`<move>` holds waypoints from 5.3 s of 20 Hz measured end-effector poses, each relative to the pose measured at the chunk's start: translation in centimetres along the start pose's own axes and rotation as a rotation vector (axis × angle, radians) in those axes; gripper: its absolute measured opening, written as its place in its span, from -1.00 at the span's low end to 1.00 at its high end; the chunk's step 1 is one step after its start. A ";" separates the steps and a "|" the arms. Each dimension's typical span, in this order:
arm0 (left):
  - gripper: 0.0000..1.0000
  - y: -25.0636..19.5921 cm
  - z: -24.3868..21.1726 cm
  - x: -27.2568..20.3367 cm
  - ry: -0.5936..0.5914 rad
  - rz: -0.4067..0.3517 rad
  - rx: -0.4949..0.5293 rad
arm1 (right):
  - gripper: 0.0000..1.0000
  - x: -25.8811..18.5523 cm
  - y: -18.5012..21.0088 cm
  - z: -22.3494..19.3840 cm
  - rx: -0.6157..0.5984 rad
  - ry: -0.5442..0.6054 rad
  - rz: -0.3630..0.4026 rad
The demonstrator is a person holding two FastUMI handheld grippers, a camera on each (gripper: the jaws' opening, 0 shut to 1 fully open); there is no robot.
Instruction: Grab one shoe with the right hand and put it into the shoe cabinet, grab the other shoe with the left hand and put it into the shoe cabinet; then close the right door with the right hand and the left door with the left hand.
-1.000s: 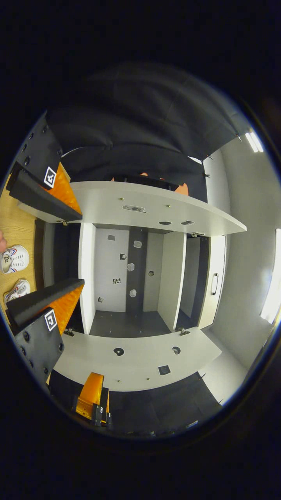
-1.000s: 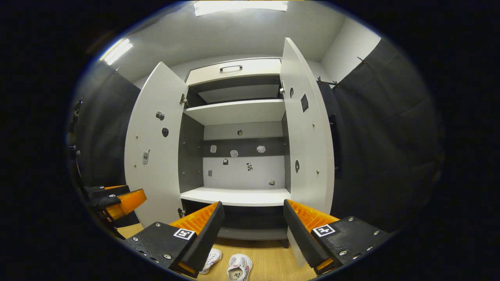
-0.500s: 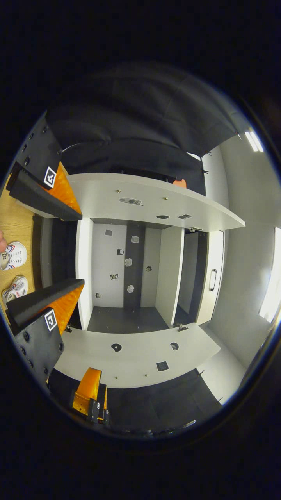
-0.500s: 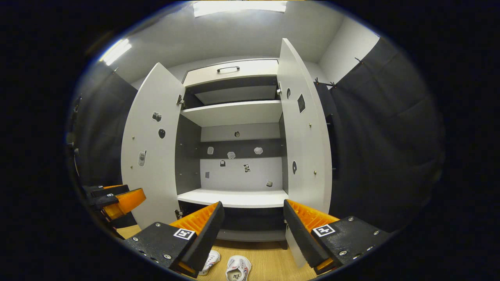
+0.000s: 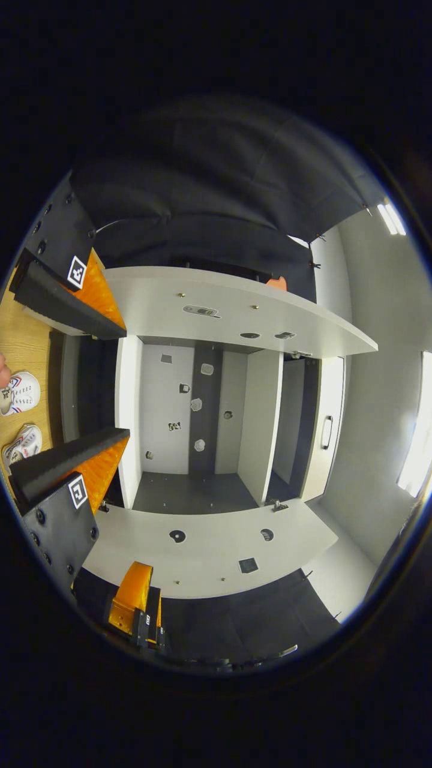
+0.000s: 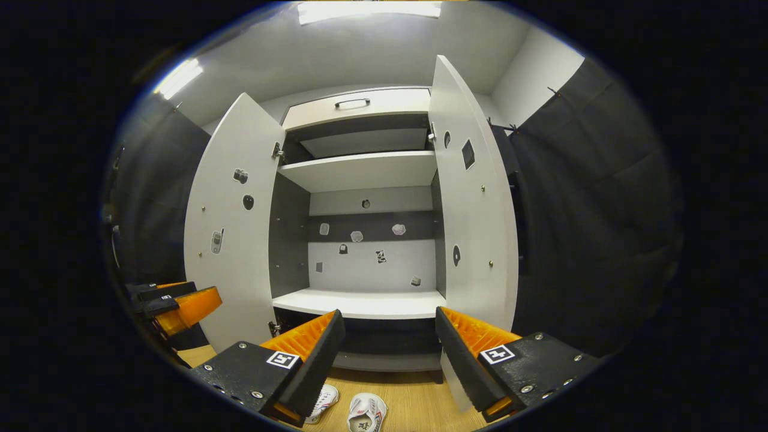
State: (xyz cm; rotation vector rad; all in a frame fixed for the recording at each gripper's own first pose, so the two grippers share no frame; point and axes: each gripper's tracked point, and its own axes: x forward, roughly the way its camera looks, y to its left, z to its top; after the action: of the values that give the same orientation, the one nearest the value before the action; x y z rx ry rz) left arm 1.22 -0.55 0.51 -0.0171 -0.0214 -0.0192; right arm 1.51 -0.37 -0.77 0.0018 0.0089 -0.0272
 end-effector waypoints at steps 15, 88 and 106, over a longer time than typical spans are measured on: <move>0.90 -0.1 -0.4 -0.7 0.011 0.000 -0.005 | 0.88 2.7 2.6 -25.4 -0.097 0.450 0.076; 0.93 2.0 -4.6 -1.7 0.074 0.034 -0.042 | -0.77 40.0 -3.9 -13.1 -0.040 0.611 -0.331; 0.93 -1.1 -4.5 -1.0 0.063 -0.061 -0.056 | 0.17 27.9 0.1 2.2 -0.042 0.327 -0.056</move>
State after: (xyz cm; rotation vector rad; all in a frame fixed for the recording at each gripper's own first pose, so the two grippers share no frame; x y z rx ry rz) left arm 0.33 -1.76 -3.98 -0.0719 0.0412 -0.0813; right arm 29.46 -1.01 1.15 -0.0364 0.3364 -0.0829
